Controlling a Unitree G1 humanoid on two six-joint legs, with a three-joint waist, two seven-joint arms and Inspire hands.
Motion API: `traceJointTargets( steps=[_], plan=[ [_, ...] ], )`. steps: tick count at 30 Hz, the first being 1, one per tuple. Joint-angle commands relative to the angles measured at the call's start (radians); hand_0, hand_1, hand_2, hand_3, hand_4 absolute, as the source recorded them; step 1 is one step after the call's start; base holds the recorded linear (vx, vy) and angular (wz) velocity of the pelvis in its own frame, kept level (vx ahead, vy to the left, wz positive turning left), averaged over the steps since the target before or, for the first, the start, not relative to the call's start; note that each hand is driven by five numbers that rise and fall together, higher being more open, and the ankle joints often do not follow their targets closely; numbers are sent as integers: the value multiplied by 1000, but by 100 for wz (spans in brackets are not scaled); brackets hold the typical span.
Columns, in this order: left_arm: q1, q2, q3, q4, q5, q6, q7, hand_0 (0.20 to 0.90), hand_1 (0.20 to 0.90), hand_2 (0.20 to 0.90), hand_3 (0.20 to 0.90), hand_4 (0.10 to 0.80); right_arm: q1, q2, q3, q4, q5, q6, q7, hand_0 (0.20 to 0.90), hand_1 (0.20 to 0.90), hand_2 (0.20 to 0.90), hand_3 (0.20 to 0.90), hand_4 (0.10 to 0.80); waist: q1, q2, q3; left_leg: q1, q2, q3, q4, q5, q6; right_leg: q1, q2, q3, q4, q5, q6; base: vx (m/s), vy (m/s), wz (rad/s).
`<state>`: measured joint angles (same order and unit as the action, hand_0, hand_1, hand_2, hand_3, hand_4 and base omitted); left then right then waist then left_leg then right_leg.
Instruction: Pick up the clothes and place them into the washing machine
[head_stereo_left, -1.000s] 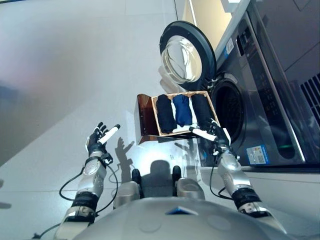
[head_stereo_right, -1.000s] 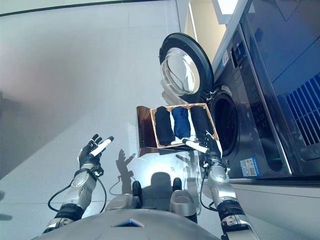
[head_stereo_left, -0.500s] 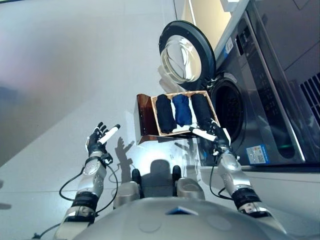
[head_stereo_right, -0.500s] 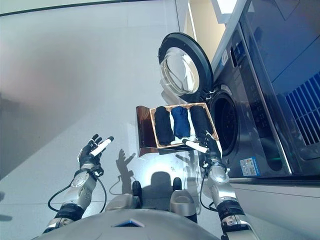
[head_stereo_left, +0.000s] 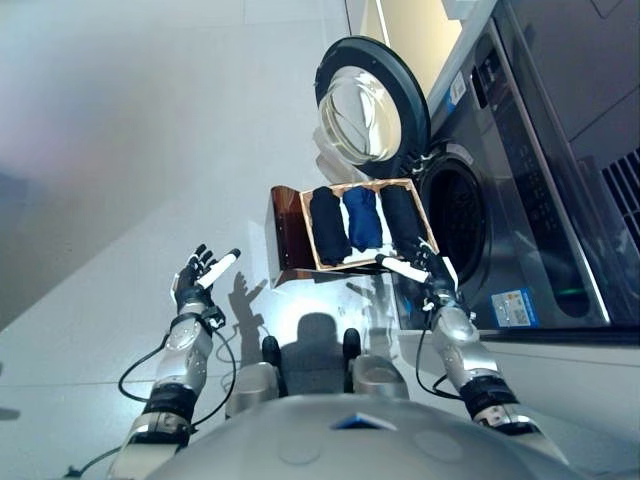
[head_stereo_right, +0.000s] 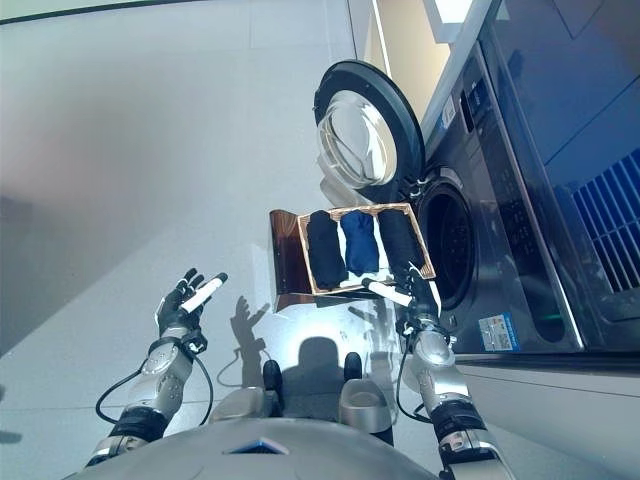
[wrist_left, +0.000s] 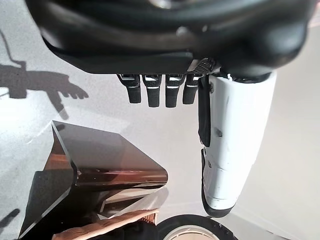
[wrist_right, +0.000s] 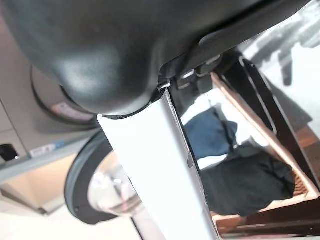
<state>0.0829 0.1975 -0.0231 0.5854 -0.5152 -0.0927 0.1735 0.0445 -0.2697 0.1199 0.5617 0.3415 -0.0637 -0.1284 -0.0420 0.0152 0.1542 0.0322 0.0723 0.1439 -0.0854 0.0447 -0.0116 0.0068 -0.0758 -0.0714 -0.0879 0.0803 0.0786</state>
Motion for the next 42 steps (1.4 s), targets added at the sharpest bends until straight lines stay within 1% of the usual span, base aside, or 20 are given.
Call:
traceJointTargets(
  steps=[1,6,11,13,16,18,21,23,25,27,29,31,32,34,36,37,39,40,41,42],
  plan=[
    [-105,52,-13,-63,1,-65,0,900,900,900,900,800,-74,-12,-27,-96,4,-55,4,900,900,900,900,800,8,-8,-5,51,-17,-12,-2,-58,-51,49,-53,-29,1,-55,80,39,18,0],
    [-106,57,-17,-65,5,-63,0,900,900,900,900,800,-71,-13,-38,-97,9,-53,1,900,900,900,900,800,7,-15,-5,50,-24,-14,-2,-67,-40,51,-59,-25,7,-51,83,31,39,0],
    [-109,65,-16,-73,0,-63,0,900,900,900,900,800,-81,-14,-40,-87,23,-54,6,900,900,900,900,800,17,-13,10,59,-37,-22,9,-74,-10,5,-74,-3,124,-86,85,19,93,-2],
    [-110,67,-14,-74,-1,-64,-1,900,900,900,900,800,-84,-14,-41,-88,26,-54,13,900,900,900,900,800,16,-14,16,45,-52,-30,48,-93,4,-6,-87,-1,170,-89,93,30,134,0],
    [-118,76,-12,-74,4,-66,-3,900,900,900,900,800,-85,-18,-56,-92,36,-54,20,900,900,900,900,800,6,-13,25,23,-87,-44,90,-112,25,-34,-121,2,248,-32,107,39,202,6],
    [-118,84,-10,-78,7,-65,-3,900,900,900,900,800,-85,-15,-62,-96,55,-57,22,900,900,900,900,800,-2,-4,30,21,-100,-53,93,-117,36,-64,-128,15,301,-13,103,31,191,16],
    [-110,95,-1,-87,16,-59,-5,900,900,900,900,800,-83,-11,-61,-95,61,-57,26,900,900,900,900,800,-7,10,41,34,-107,-50,87,-127,52,-120,-120,26,401,-24,85,26,190,7],
    [-101,101,16,-89,16,-57,0,900,900,900,900,800,-80,-4,-56,-91,61,-54,29,900,900,900,900,800,-5,14,56,46,-111,-39,84,-135,63,-157,-117,10,467,-14,80,20,150,-1],
    [-86,104,29,-94,22,-54,-6,900,900,900,900,800,-74,-1,-55,-89,60,-48,35,900,900,900,900,800,-2,14,62,65,-114,-26,74,-141,67,-187,-123,-4,490,-1,80,58,93,-15],
    [-78,105,32,-96,24,-53,-11,900,900,900,900,800,-70,-1,-58,-85,60,-47,36,900,900,900,900,800,-2,14,64,75,-117,-19,68,-145,66,-200,-127,-13,473,8,81,60,36,-19],
    [-72,107,34,-96,22,-52,-16,900,900,900,900,800,-67,-4,-69,-79,61,-44,35,900,900,900,900,800,-7,17,70,80,-115,-17,64,-149,58,-222,-132,-24,417,23,88,76,-14,-10],
    [-72,109,35,-93,21,-53,-20,900,900,900,900,800,-67,-7,-74,-78,61,-44,32,900,900,900,900,800,-20,17,78,83,-109,-22,62,-152,46,-251,-139,-11,324,52,105,151,-78,-6],
    [-72,110,37,-95,19,-53,-17,900,900,900,900,800,-66,-6,-78,-79,63,-44,31,900,900,900,900,800,-32,6,82,95,-108,-26,54,-157,31,-275,-146,9,211,101,126,220,-119,-7],
    [-70,109,37,-97,22,-52,-18,900,900,900,900,800,-61,-5,-78,-83,60,-42,31,900,900,900,900,800,-42,-2,85,116,-102,-29,46,-163,17,-295,-150,18,137,147,144,227,-124,-3],
    [-68,106,39,-95,24,-52,-21,900,900,900,900,800,-54,-7,-76,-88,51,-40,35,900,900,900,900,800,-48,-9,86,139,-95,-35,38,-174,8,-299,-148,28,102,166,154,205,-118,13],
    [-68,105,38,-90,23,-52,-20,900,900,900,900,800,-52,-7,-75,-89,49,-39,36,900,900,900,900,800,-52,-13,86,153,-91,-42,35,-180,4,-309,-141,44,93,171,156,211,-132,28],
    [-68,103,36,-90,22,-51,-19,900,900,900,900,800,-47,-7,-73,-92,46,-37,37,900,900,900,900,800,-53,-15,87,169,-85,-48,31,-185,0,-313,-135,51,92,176,159,177,-137,43],
    [-63,98,33,-94,21,-50,-16,900,900,900,900,800,-38,-10,-68,-93,42,-34,40,900,900,900,900,800,-54,-20,87,197,-69,-60,25,-188,-10,-328,-128,51,122,179,161,192,-191,26],
    [-62,95,31,-94,20,-49,-19,900,900,900,900,800,-31,-8,-70,-97,45,-34,43,900,900,900,900,800,-52,-19,81,203,-59,-69,27,-187,-17,-323,-121,44,137,151,152,192,-193,1],
    [-61,94,30,-94,20,-49,-19,900,900,900,900,800,-30,-8,-70,-97,45,-34,43,900,900,900,900,800,-53,-19,81,204,-57,-70,26,-187,-17,-323,-121,42,139,149,151,191,-252,-28]
  ],
)
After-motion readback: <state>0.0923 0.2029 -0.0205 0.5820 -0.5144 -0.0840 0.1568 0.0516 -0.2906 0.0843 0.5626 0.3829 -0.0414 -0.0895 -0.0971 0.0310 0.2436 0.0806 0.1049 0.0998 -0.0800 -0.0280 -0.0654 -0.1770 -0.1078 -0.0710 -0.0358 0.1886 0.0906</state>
